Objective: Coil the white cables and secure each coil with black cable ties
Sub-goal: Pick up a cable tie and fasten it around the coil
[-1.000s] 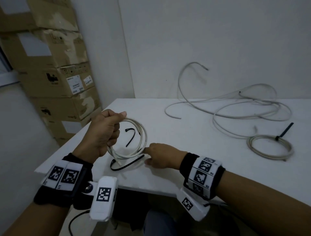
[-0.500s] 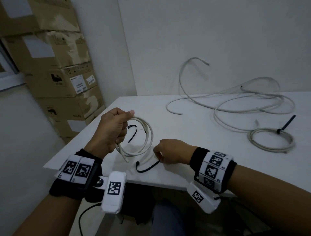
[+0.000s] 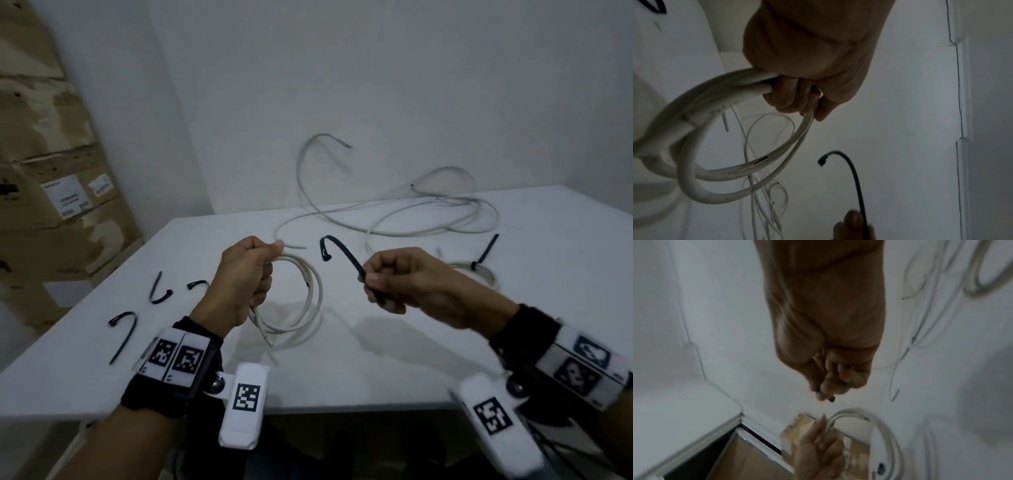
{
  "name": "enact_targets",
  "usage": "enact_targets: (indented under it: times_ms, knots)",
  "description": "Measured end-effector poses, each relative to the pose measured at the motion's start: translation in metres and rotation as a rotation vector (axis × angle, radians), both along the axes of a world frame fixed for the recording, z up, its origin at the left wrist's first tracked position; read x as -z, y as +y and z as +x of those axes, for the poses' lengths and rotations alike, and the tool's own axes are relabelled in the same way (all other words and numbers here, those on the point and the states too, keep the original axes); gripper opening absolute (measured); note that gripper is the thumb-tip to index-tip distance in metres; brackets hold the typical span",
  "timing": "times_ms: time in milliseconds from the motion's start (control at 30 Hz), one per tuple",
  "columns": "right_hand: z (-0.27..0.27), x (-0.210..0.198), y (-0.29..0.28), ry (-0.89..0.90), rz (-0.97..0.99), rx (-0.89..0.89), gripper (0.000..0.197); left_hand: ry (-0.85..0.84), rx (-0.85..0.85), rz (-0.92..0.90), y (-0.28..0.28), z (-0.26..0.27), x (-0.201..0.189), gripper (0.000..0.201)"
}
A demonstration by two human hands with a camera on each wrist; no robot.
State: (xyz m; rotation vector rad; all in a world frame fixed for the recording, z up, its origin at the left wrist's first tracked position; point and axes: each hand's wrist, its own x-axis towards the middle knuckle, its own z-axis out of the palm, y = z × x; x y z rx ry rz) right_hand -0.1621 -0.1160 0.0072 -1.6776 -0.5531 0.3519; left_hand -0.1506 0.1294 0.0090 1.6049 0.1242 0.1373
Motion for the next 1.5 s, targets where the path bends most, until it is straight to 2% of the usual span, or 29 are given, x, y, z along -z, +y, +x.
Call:
enact_targets:
  times_ms: [100,200,267,400,500,600,733,800,900,1000,1100,1233,1333,1400,1500]
  knots:
    - [-0.004,0.001,-0.002,0.132,0.349,0.164,0.006,0.015,0.064,0.02,-0.026,0.006,0.001,0.042]
    - [0.002,-0.005,-0.008,0.262,0.535,0.253,0.02,0.026,0.134,0.062,-0.046,0.008,0.003,0.036]
    - [0.005,-0.009,-0.012,0.274,0.552,0.263,0.023,0.031,0.168,0.077,-0.056,0.009,0.004,0.03]
    - [0.011,-0.018,-0.018,0.309,0.559,0.271,0.016,0.052,0.209,0.116,-0.069,0.008,0.002,0.014]
    - [0.017,-0.022,-0.019,0.361,0.588,0.269,0.014,0.061,0.266,0.134,-0.075,0.01,0.002,0.029]
    - [0.02,-0.024,-0.015,0.425,0.579,0.241,0.012,0.035,0.307,0.156,-0.081,0.01,0.002,0.033]
    - [0.022,-0.026,-0.012,0.53,0.551,0.227,0.01,0.021,0.293,0.157,-0.086,0.012,0.004,0.029]
    - [0.024,-0.027,-0.012,0.535,0.545,0.227,0.01,0.031,0.297,0.172,-0.088,0.013,0.006,0.017]
    - [0.025,-0.028,-0.012,0.541,0.571,0.236,0.013,0.059,0.283,0.181,-0.089,0.016,0.01,0.016]
    - [0.023,-0.024,-0.015,0.411,0.539,0.292,0.013,0.097,0.254,0.121,-0.089,0.017,0.012,0.02]
    - [0.013,-0.009,-0.02,0.142,0.347,0.412,0.012,0.132,0.229,0.041,-0.086,0.019,0.012,0.02]
    - [-0.003,0.025,-0.01,-0.071,0.014,0.439,0.002,0.165,0.207,-0.029,-0.084,0.021,0.013,0.01]
    - [-0.004,0.046,0.006,-0.262,-0.196,0.462,0.022,0.186,0.219,-0.064,-0.088,0.02,0.014,0.013]
    - [0.0,0.051,0.013,-0.364,-0.247,0.499,0.027,0.192,0.224,-0.081,-0.091,0.019,0.015,0.014]
    - [0.005,0.051,0.019,-0.48,-0.22,0.559,0.021,0.193,0.213,-0.088,-0.09,0.017,0.015,0.013]
